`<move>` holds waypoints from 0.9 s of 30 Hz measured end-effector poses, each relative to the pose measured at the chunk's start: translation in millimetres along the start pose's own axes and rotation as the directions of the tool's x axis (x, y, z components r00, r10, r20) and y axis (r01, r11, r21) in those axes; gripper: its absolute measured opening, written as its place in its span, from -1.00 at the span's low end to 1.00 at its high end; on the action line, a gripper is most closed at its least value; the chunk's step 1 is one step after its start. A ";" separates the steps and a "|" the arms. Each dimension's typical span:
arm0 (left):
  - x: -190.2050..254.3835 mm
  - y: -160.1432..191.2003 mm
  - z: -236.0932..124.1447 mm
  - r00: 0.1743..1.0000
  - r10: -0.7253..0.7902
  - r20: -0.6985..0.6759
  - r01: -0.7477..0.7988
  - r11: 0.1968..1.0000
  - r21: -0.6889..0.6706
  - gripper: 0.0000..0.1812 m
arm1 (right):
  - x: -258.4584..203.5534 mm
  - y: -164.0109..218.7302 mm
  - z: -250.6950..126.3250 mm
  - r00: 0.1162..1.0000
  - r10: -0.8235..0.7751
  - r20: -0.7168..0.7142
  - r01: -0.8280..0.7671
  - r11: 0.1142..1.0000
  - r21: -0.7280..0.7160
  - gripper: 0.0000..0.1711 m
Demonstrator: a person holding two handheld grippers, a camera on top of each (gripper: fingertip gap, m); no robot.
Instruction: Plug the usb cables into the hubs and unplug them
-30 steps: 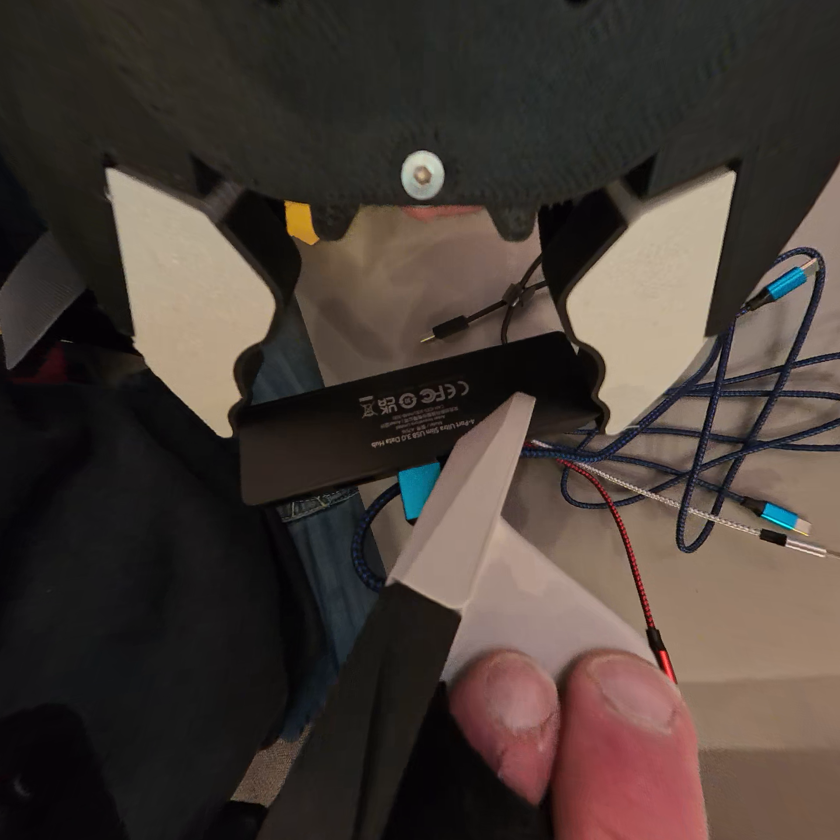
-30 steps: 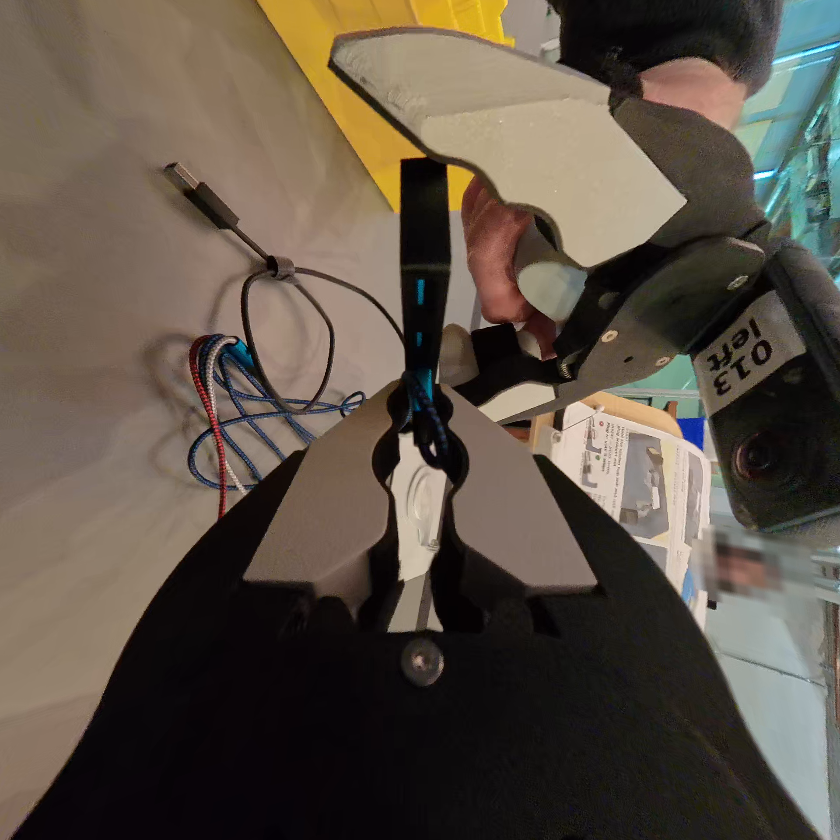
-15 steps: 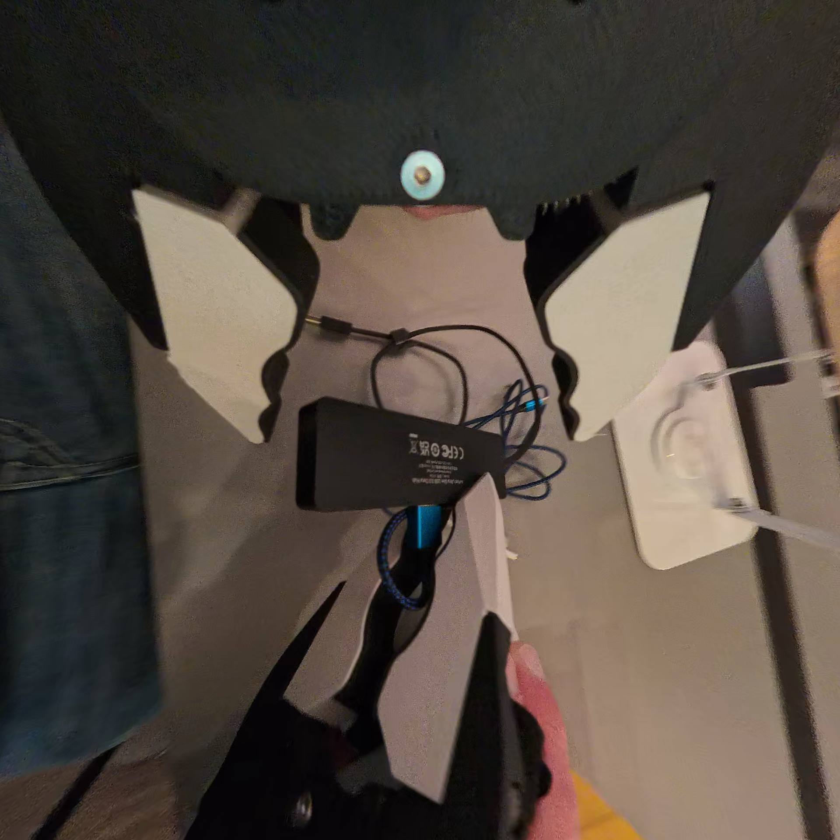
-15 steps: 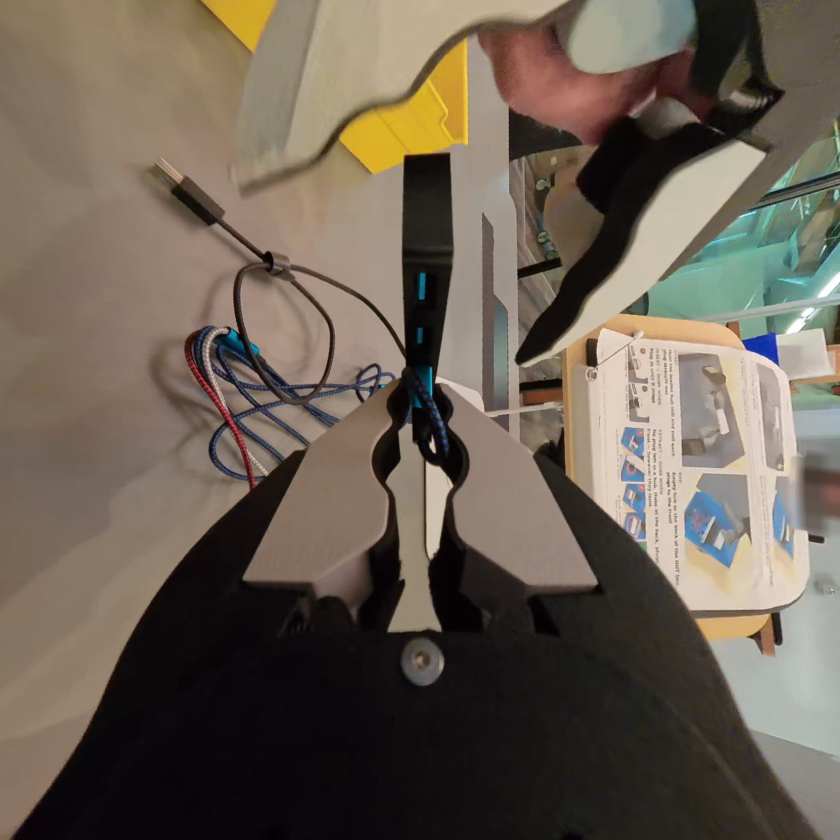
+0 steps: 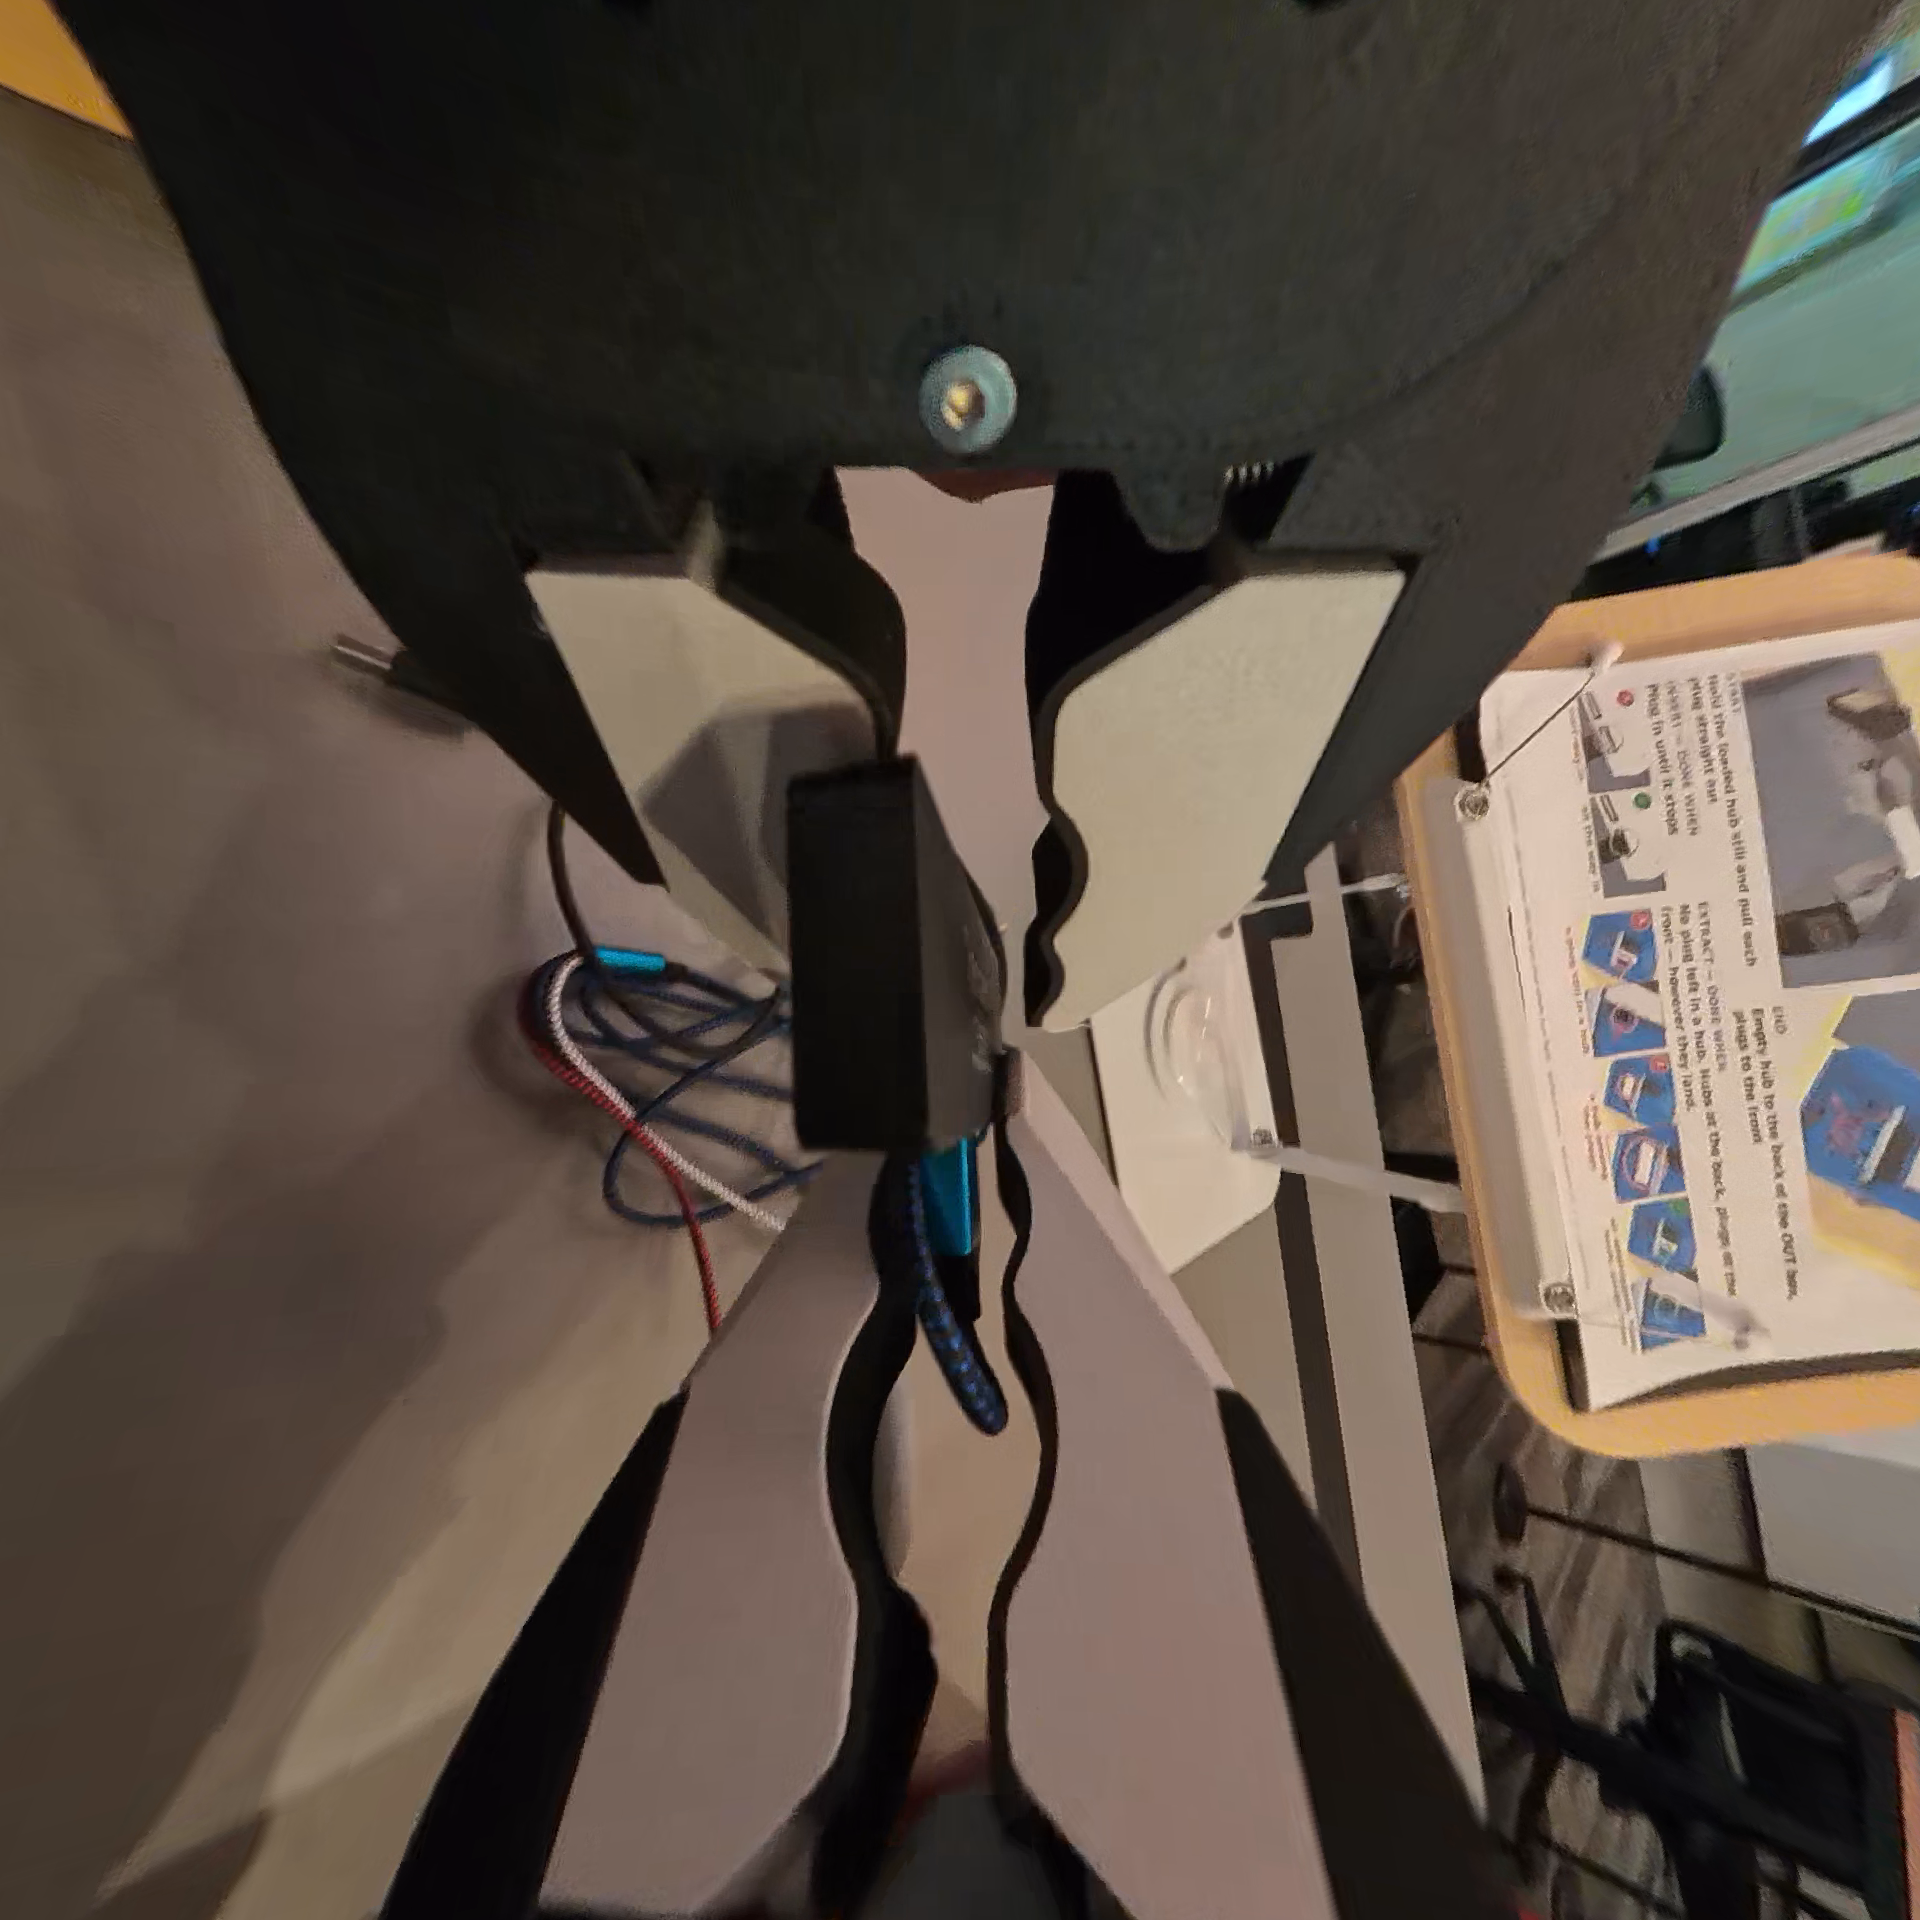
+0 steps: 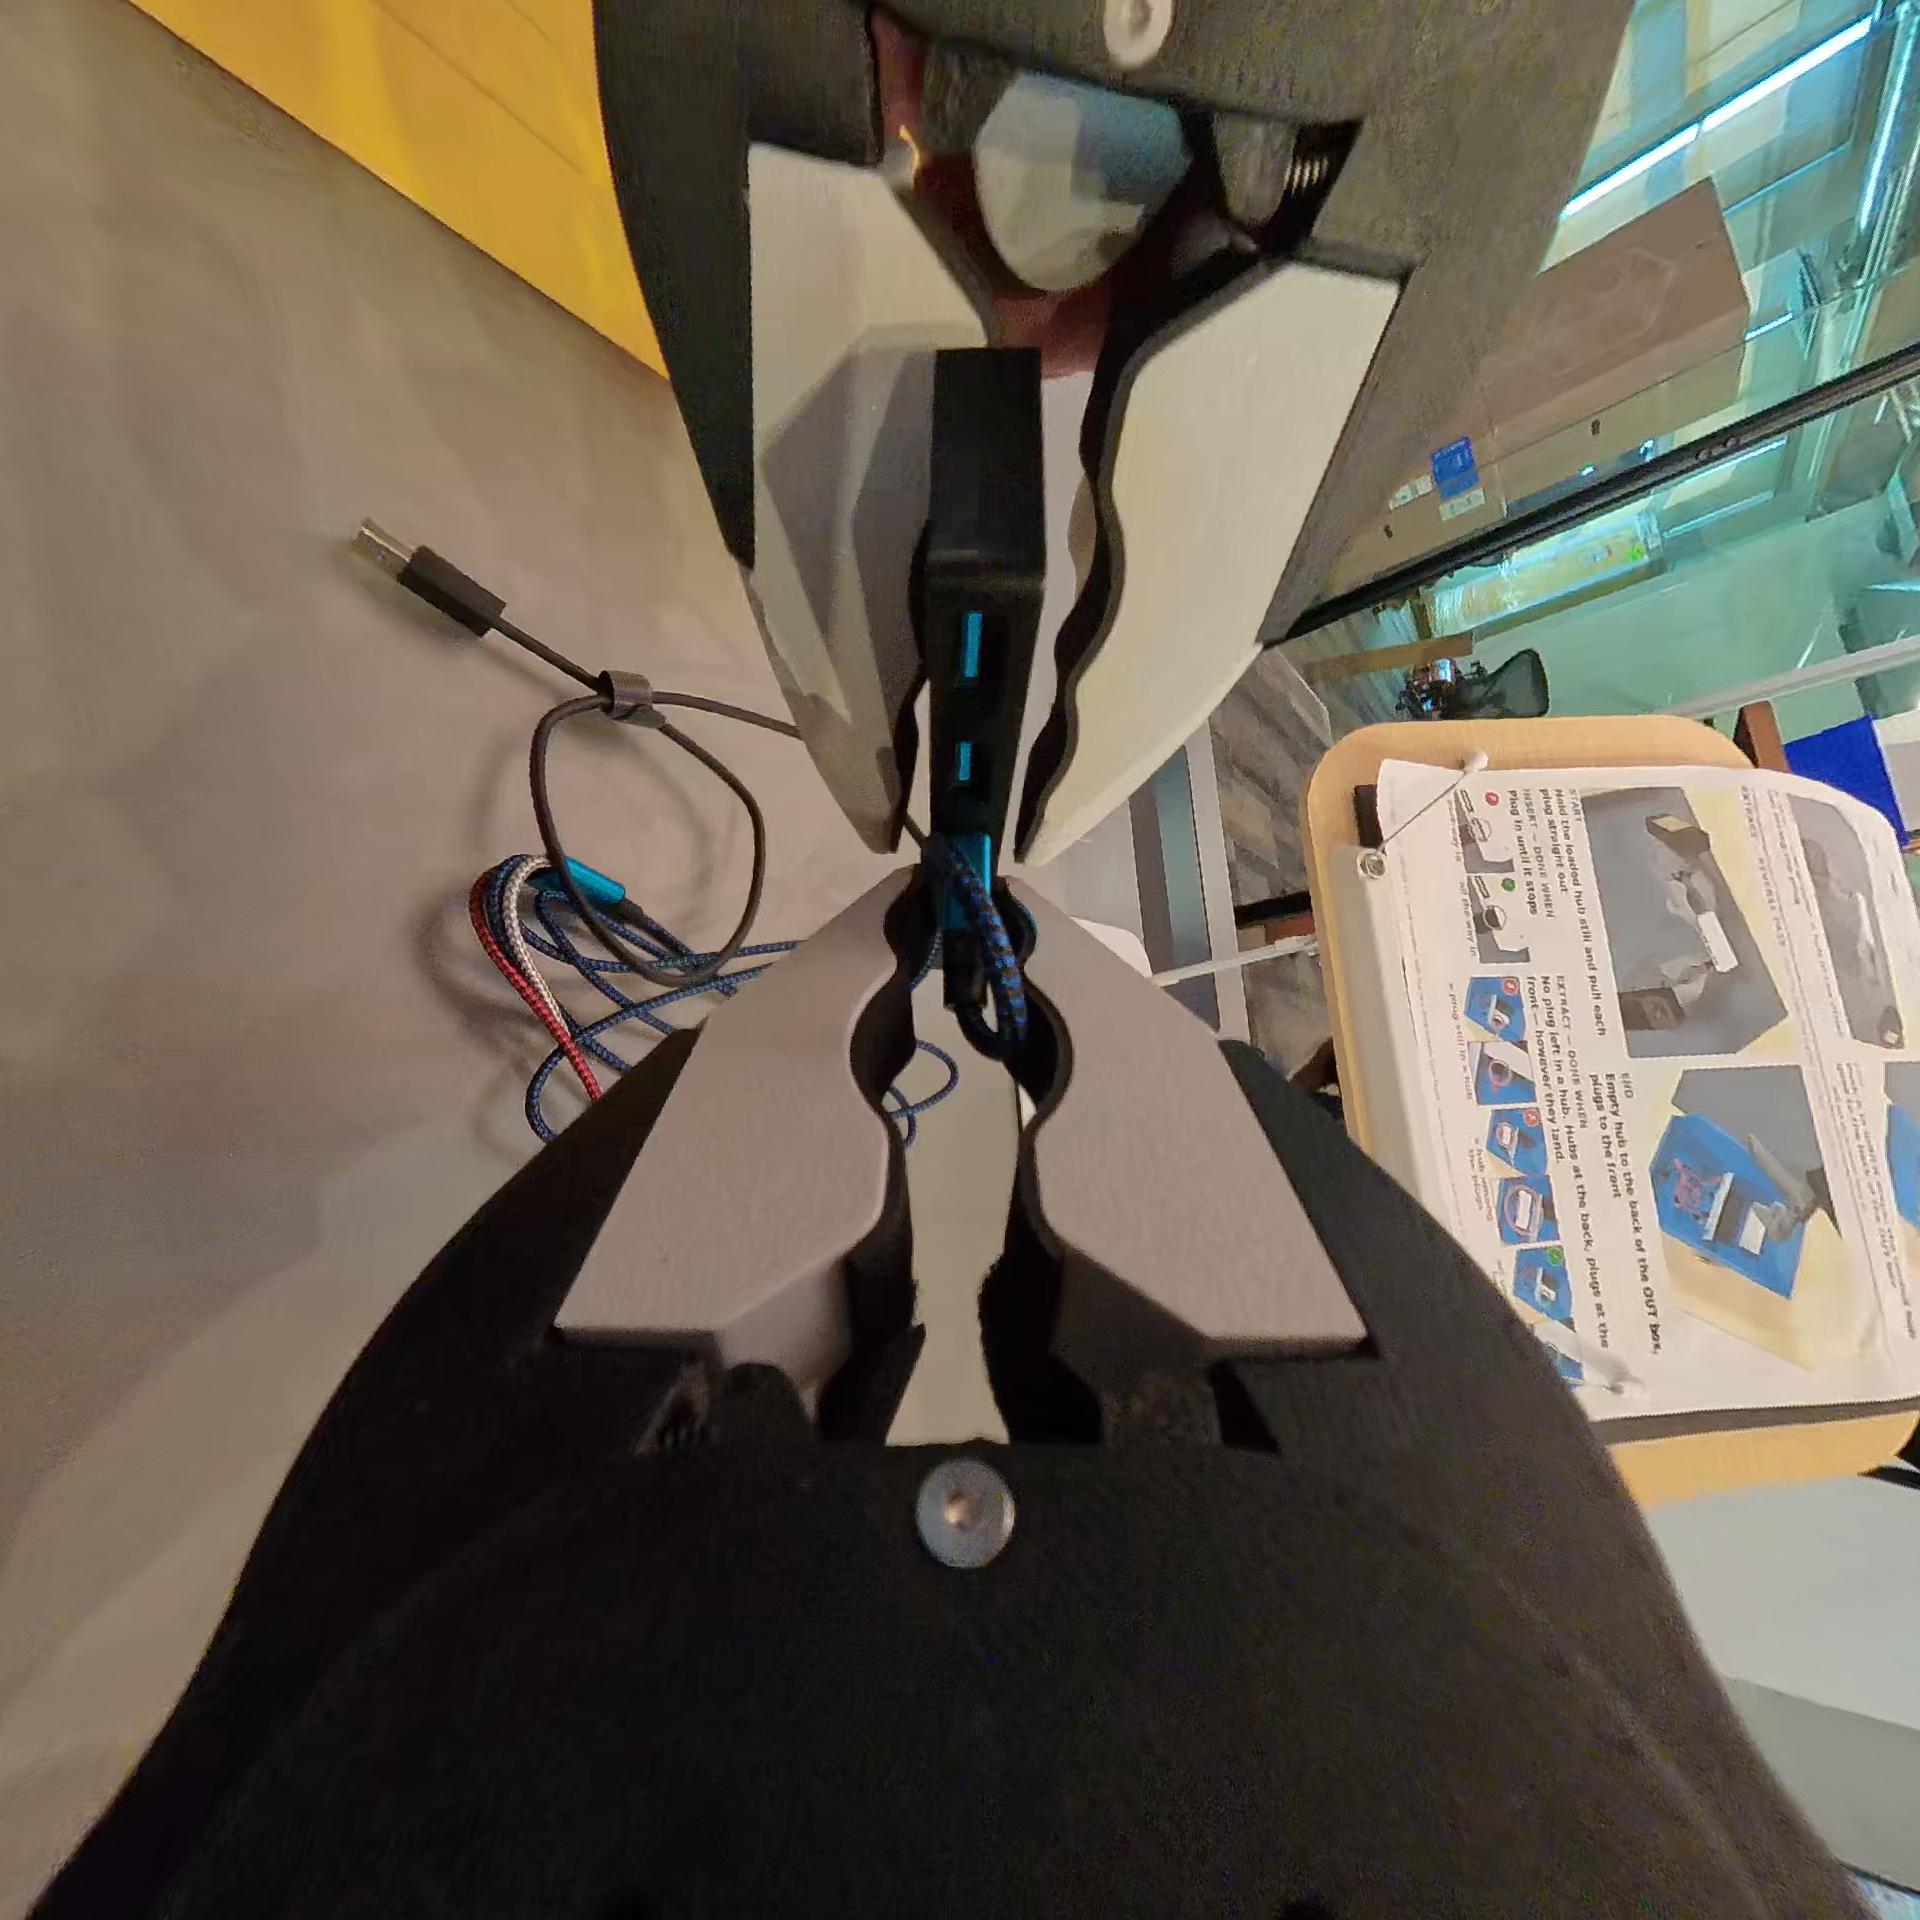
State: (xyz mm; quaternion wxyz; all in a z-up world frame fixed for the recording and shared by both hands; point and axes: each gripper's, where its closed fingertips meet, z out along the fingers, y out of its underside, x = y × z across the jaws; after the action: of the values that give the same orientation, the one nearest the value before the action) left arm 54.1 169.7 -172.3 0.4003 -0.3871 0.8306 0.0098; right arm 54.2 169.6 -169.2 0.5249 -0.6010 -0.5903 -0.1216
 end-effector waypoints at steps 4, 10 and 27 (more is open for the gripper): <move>0.9 7.9 5.5 1.000 0.006 0.020 -0.004 0.995 -0.099 -0.70 | -2.2 6.1 2.7 1.000 -0.027 0.006 0.027 0.997 -0.073 -0.90; -4.5 -0.3 1.9 0.996 0.038 0.083 -0.032 0.997 -0.075 -0.57 | -1.2 4.2 0.1 1.000 0.014 0.010 -0.013 0.998 -0.061 -0.91; -2.6 -17.1 -8.8 0.999 -0.049 0.023 0.044 0.981 0.187 -0.84 | 4.9 -5.7 -12.2 0.989 0.146 0.032 -0.148 0.986 0.081 -0.90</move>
State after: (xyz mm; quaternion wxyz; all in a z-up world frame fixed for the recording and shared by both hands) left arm 60.4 156.5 -159.6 0.4465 -0.3668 0.8129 -0.0721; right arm 56.6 161.6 -157.6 0.5493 -0.6222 -0.5555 -0.0503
